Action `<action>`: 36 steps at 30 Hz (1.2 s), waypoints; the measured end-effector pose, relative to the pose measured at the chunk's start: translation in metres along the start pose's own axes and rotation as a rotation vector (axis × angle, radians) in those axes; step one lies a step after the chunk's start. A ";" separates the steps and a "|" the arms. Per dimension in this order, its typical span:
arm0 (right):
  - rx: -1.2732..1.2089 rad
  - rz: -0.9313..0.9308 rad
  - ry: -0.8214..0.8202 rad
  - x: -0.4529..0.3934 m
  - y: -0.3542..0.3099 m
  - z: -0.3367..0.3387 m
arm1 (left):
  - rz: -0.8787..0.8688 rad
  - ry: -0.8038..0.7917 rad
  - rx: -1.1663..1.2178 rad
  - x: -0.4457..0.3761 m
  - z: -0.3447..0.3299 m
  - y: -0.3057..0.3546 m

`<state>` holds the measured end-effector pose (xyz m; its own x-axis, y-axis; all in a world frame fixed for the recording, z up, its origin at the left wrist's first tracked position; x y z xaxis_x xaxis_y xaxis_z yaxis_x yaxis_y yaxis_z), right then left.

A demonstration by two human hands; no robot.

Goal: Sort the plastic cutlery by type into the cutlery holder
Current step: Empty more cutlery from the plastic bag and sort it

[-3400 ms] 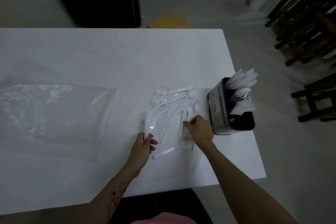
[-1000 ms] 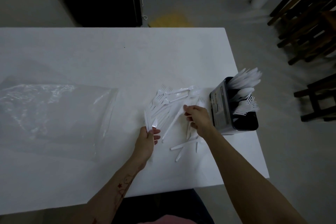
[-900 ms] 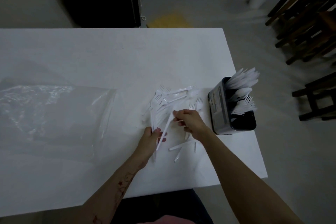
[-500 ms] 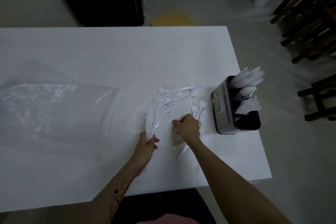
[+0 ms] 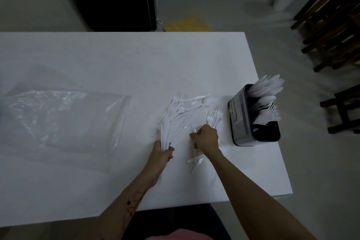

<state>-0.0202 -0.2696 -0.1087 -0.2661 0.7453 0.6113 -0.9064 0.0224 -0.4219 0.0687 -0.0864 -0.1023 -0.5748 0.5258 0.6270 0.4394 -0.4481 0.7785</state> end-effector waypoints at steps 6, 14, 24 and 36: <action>-0.215 -0.073 -0.152 0.006 0.007 0.009 | 0.011 0.007 0.012 -0.005 -0.004 -0.001; -0.389 -0.030 -0.483 0.030 -0.010 -0.008 | -0.009 -0.192 -0.056 0.000 -0.023 0.004; -0.176 -0.072 0.098 0.009 -0.012 -0.003 | -0.033 0.003 -0.052 0.008 0.016 -0.004; -0.262 -0.030 0.037 0.004 -0.011 -0.004 | 0.036 0.098 0.174 -0.002 0.028 -0.008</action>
<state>-0.0096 -0.2637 -0.1043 -0.2240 0.7656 0.6030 -0.7963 0.2130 -0.5661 0.0853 -0.0635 -0.1089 -0.6169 0.4352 0.6557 0.5690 -0.3289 0.7537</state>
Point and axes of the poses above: each hand's wrist, its own x-axis away from the middle knuckle, its own z-axis out of the back of the hand, y = z × x, the point moved 9 cm from there along -x, towards the middle knuckle, and after that the axes turned 5 degrees about -z, right-handed, at the moved point
